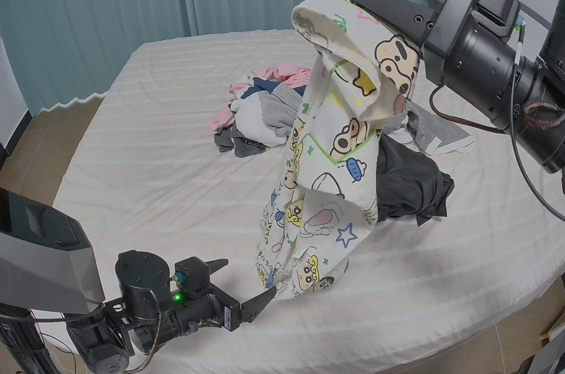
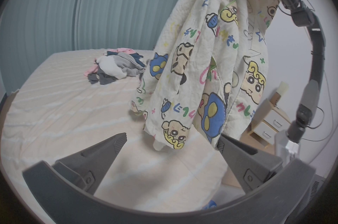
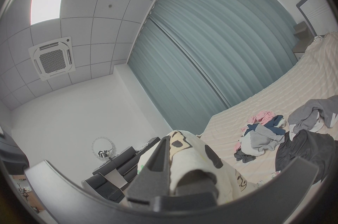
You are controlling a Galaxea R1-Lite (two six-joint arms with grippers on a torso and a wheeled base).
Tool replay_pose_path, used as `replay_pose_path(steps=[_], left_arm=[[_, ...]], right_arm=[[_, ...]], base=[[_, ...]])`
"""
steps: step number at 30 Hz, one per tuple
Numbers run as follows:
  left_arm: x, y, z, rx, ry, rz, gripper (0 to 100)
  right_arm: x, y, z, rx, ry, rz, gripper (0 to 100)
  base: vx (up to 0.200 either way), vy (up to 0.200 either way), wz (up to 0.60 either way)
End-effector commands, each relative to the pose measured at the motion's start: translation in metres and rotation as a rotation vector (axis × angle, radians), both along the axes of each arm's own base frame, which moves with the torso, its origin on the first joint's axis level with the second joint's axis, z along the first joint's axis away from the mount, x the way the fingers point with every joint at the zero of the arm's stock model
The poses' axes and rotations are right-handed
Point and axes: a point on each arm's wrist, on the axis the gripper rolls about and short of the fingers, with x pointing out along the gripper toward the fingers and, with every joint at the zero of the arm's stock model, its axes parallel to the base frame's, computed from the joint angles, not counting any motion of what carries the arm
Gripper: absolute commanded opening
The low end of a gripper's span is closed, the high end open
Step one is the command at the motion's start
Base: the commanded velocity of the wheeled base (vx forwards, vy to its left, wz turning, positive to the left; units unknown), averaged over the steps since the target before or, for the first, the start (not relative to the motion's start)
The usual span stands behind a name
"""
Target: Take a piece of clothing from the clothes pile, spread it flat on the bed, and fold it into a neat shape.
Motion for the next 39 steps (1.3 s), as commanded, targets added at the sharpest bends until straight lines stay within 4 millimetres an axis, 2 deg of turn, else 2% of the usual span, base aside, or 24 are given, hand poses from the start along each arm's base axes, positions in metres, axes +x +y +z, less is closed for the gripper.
replay_pose_path(steps=[1, 6, 9, 11, 13, 20, 25, 27, 28, 29, 32, 39], left_arm=[[-0.008, 0.004, 0.005, -0.016, -0.003, -0.03, 100], [-0.01, 0.004, -0.002, 0.003, 0.027, -0.051, 100], [-0.021, 0.003, -0.005, 0.017, 0.057, -0.103, 100], [-0.036, 0.006, -0.008, 0.03, 0.107, -0.181, 100], [-0.04, 0.007, -0.009, 0.035, 0.123, -0.214, 100], [-0.041, 0.006, -0.009, 0.032, 0.121, -0.225, 100], [-0.038, 0.006, 0.012, -0.063, 0.063, -0.204, 100], [-0.042, 0.009, 0.029, -0.173, 0.057, -0.189, 100], [-0.042, 0.009, 0.029, -0.173, 0.057, -0.189, 100], [-0.043, 0.008, 0.043, -0.274, 0.061, -0.205, 100], [-0.045, 0.009, 0.056, -0.363, 0.069, -0.216, 100], [-0.048, 0.011, 0.052, -0.345, 0.092, -0.213, 100]], right_arm=[[0.001, -0.002, 0.001, 0.002, -0.002, -0.008, 0], [0.002, -0.002, 0.003, 0.007, -0.008, -0.008, 0], [0.004, -0.003, 0.003, 0.006, -0.007, -0.014, 0], [0.007, -0.004, 0.003, 0.005, -0.007, -0.023, 0], [0.007, -0.004, 0.003, 0.006, -0.006, -0.023, 0], [0.012, -0.009, 0.003, 0.006, -0.006, -0.044, 0], [0.018, -0.016, 0.002, 0.005, -0.003, -0.076, 0], [0.021, -0.018, 0.002, 0.003, -0.003, -0.085, 0], [0.021, -0.018, 0.002, 0.003, -0.003, -0.085, 0], [0.021, -0.018, 0.002, -0.001, -0.004, -0.075, 0], [0.023, -0.019, 0.0, -0.008, -0.001, -0.066, 0], [0.026, -0.019, 0.001, -0.007, -0.003, -0.072, 0]], base=[[0.0, 0.0, 0.0], [0.0, 0.0, 0.0], [0.0, 0.0, 0.0], [0.0, 0.0, 0.0], [0.0, 0.0, 0.0], [0.0, 0.0, 0.0], [0.0, 0.0, 0.0], [0.0, 0.0, 0.0], [0.0, 0.0, 0.0], [0.0, 0.0, 0.0], [0.0, 0.0, 0.0], [0.0, 0.0, 0.0]])
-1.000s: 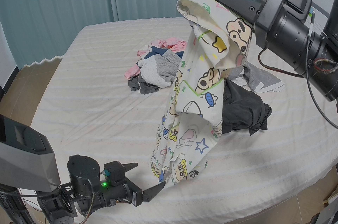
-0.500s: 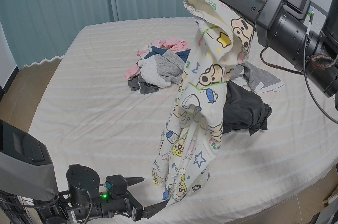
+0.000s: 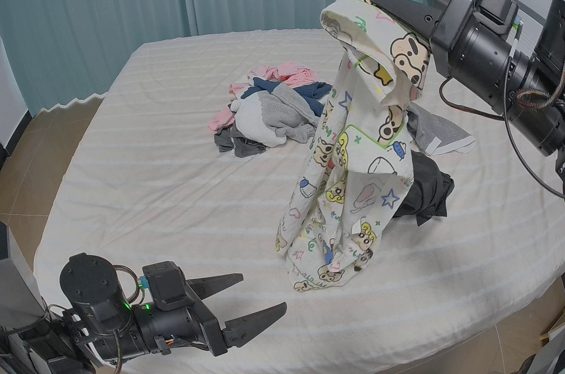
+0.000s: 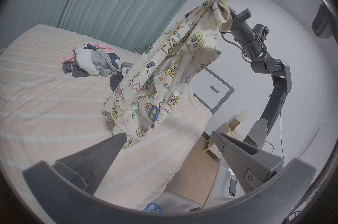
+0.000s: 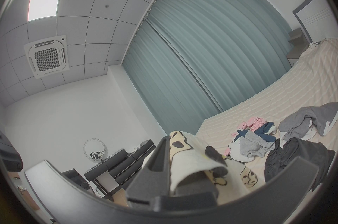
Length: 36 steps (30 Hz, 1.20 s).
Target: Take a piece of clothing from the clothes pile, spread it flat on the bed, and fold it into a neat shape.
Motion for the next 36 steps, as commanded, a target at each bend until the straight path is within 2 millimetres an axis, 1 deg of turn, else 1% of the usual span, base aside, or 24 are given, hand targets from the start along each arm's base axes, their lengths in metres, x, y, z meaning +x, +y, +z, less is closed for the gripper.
replay_pose_path(steps=[1, 2, 3, 4, 7, 9, 10, 13, 15, 16, 17, 19, 22, 25, 31, 36], left_arm=[[-0.003, 0.003, 0.005, -0.014, -0.023, 0.0, 100], [0.0, 0.0, -0.004, 0.033, -0.003, 0.001, 100], [0.002, 0.0, -0.007, 0.048, -0.003, 0.002, 100], [0.008, -0.004, -0.018, 0.111, -0.016, 0.006, 100], [0.019, -0.013, -0.026, 0.157, -0.055, 0.019, 100], [0.022, -0.015, -0.026, 0.161, -0.064, 0.024, 100], [0.028, -0.022, -0.026, 0.153, -0.08, 0.027, 100], [0.034, -0.027, -0.03, 0.155, -0.081, 0.031, 100], [0.04, -0.03, -0.037, 0.17, -0.069, 0.041, 100], [0.04, -0.031, -0.037, 0.171, -0.07, 0.043, 100], [0.046, -0.036, -0.04, 0.173, -0.077, 0.07, 100], [0.056, -0.042, -0.042, 0.17, -0.093, 0.113, 100], [0.065, -0.047, -0.042, 0.163, -0.111, 0.15, 100], [0.07, -0.046, -0.041, 0.188, -0.148, 0.188, 100], [0.088, -0.043, -0.049, 0.26, -0.223, 0.25, 100], [0.106, -0.049, -0.041, 0.252, -0.299, 0.312, 100]], right_arm=[[0.002, 0.0, 0.001, 0.003, -0.003, -0.004, 0], [0.0, 0.0, 0.004, 0.008, -0.01, -0.001, 0], [0.0, 0.0, 0.004, 0.009, -0.011, 0.001, 0], [-0.006, 0.001, 0.007, 0.014, -0.017, 0.018, 0], [-0.014, 0.006, 0.007, 0.014, -0.016, 0.048, 0], [-0.016, 0.007, 0.006, 0.013, -0.015, 0.058, 0], [-0.019, 0.011, 0.006, 0.011, -0.012, 0.075, 0], [-0.022, 0.014, 0.006, 0.008, -0.009, 0.09, 0], [-0.026, 0.016, 0.006, 0.008, -0.009, 0.107, 0], [-0.026, 0.016, 0.006, 0.008, -0.009, 0.108, 0], [-0.031, 0.02, 0.008, 0.011, -0.012, 0.128, 0], [-0.033, 0.023, 0.008, 0.011, -0.01, 0.142, 0], [-0.036, 0.025, 0.007, 0.01, -0.009, 0.153, 0], [-0.036, 0.024, 0.007, 0.009, -0.008, 0.151, 0], [-0.037, 0.025, 0.007, 0.01, -0.009, 0.156, 0], [-0.038, 0.025, 0.007, 0.01, -0.009, 0.159, 0]], base=[[0.0, 0.0, 0.0], [0.0, 0.0, 0.0], [0.0, 0.0, 0.0], [0.0, 0.0, 0.0], [0.0, 0.0, 0.0], [0.0, 0.0, 0.0], [0.0, 0.0, 0.0], [0.0, 0.0, 0.0], [0.0, 0.0, 0.0], [0.0, 0.0, 0.0], [0.0, 0.0, 0.0], [0.0, 0.0, 0.0], [0.0, 0.0, 0.0], [0.0, 0.0, 0.0], [0.0, 0.0, 0.0], [0.0, 0.0, 0.0]])
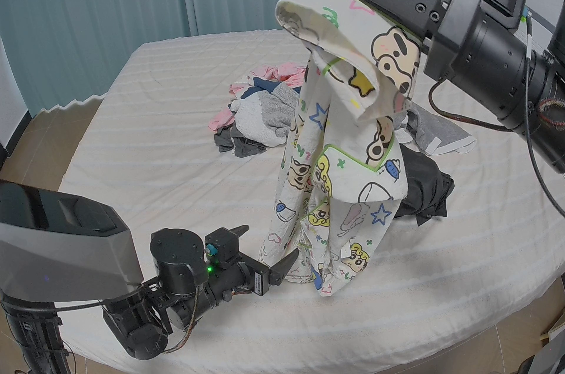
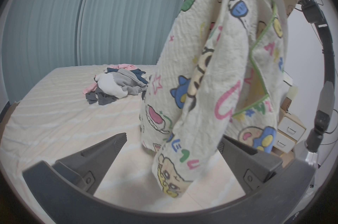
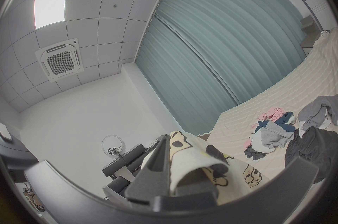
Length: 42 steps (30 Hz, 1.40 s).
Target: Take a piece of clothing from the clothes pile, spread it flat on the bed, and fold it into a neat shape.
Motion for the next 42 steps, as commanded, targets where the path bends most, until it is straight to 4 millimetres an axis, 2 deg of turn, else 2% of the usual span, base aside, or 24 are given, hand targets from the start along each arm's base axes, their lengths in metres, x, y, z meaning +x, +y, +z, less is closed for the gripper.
replay_pose_path(steps=[1, 4, 10, 15, 21, 22, 29, 31, 34, 36, 39, 42], left_arm=[[0.018, -0.008, 0.006, -0.035, -0.071, 0.04, 100], [0.028, -0.008, 0.012, -0.05, -0.105, 0.059, 100], [0.033, -0.008, 0.007, -0.031, -0.11, 0.062, 100], [0.046, -0.014, 0.005, -0.046, -0.133, 0.069, 100], [0.046, -0.016, -0.002, -0.035, -0.112, 0.06, 100], [0.046, -0.017, -0.002, -0.031, -0.105, 0.06, 0], [0.043, -0.02, -0.003, -0.033, -0.086, 0.05, 0], [0.04, -0.018, -0.001, -0.033, -0.084, 0.051, 0], [0.035, -0.012, 0.011, -0.065, -0.088, 0.06, 0], [0.033, -0.01, 0.015, -0.079, -0.085, 0.067, 0], [0.013, 0.007, 0.036, -0.11, -0.089, 0.08, 0], [-0.003, 0.022, 0.055, -0.131, -0.115, 0.086, 0]], right_arm=[[-0.001, 0.0, 0.0, 0.0, 0.0, 0.003, 0], [-0.001, 0.0, 0.0, 0.0, 0.0, 0.003, 0], [-0.002, -0.001, -0.002, -0.003, 0.002, 0.003, 0], [-0.003, -0.002, -0.002, -0.005, 0.005, 0.004, 0], [-0.004, -0.003, -0.001, -0.001, 0.001, 0.003, 0], [-0.004, -0.003, -0.001, -0.003, 0.002, 0.003, 0], [0.0, -0.005, -0.003, -0.008, 0.008, -0.012, 0], [0.007, -0.012, -0.008, -0.034, 0.032, -0.046, 0], [0.022, -0.027, -0.015, -0.061, 0.059, -0.116, 0], [0.024, -0.031, -0.017, -0.065, 0.064, -0.133, 0], [0.031, -0.05, -0.017, -0.07, 0.075, -0.206, 0], [0.029, -0.062, -0.013, -0.077, 0.087, -0.243, 0]], base=[[0.0, 0.0, 0.0], [0.0, 0.0, 0.0], [0.0, 0.0, 0.0], [0.0, 0.0, 0.0], [0.0, 0.0, 0.0], [0.0, 0.0, 0.0], [0.0, 0.0, 0.0], [0.0, 0.0, 0.0], [0.0, 0.0, 0.0], [0.0, 0.0, 0.0], [0.0, 0.0, 0.0], [0.0, 0.0, 0.0]])
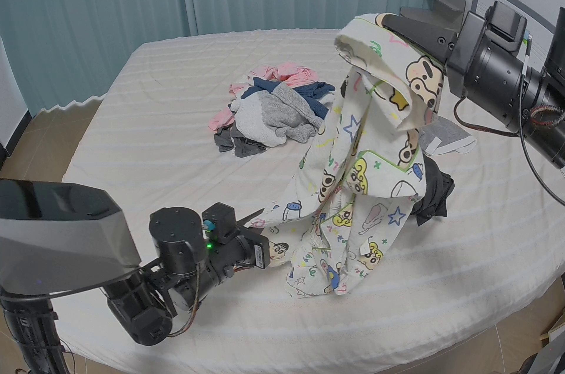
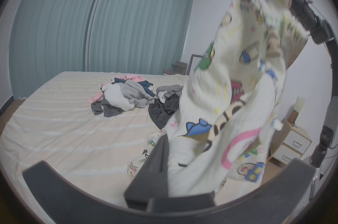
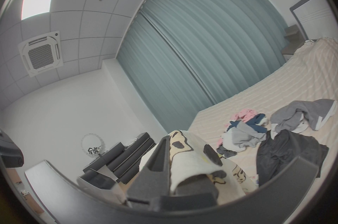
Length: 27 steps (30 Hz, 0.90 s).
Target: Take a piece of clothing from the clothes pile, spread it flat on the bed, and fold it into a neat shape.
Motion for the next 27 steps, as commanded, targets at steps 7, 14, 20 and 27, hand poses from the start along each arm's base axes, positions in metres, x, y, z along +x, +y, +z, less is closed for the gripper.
replay_pose_path(steps=[7, 14, 20, 27], left_arm=[[-0.059, 0.052, 0.076, -0.109, -0.135, 0.036, 0], [-0.105, 0.088, 0.141, -0.184, -0.25, 0.069, 0], [-0.135, 0.113, 0.19, -0.179, -0.25, 0.095, 0], [-0.154, 0.135, 0.232, -0.169, -0.269, 0.167, 0]], right_arm=[[-0.008, -0.045, 0.011, -0.01, 0.017, -0.138, 0], [-0.03, -0.068, 0.003, -0.017, 0.021, -0.174, 0], [-0.045, -0.081, 0.01, 0.005, -0.014, -0.195, 0], [-0.062, -0.087, 0.015, 0.021, -0.053, -0.162, 0]], base=[[0.0, 0.0, 0.0], [0.0, 0.0, 0.0], [0.0, 0.0, 0.0], [0.0, 0.0, 0.0]])
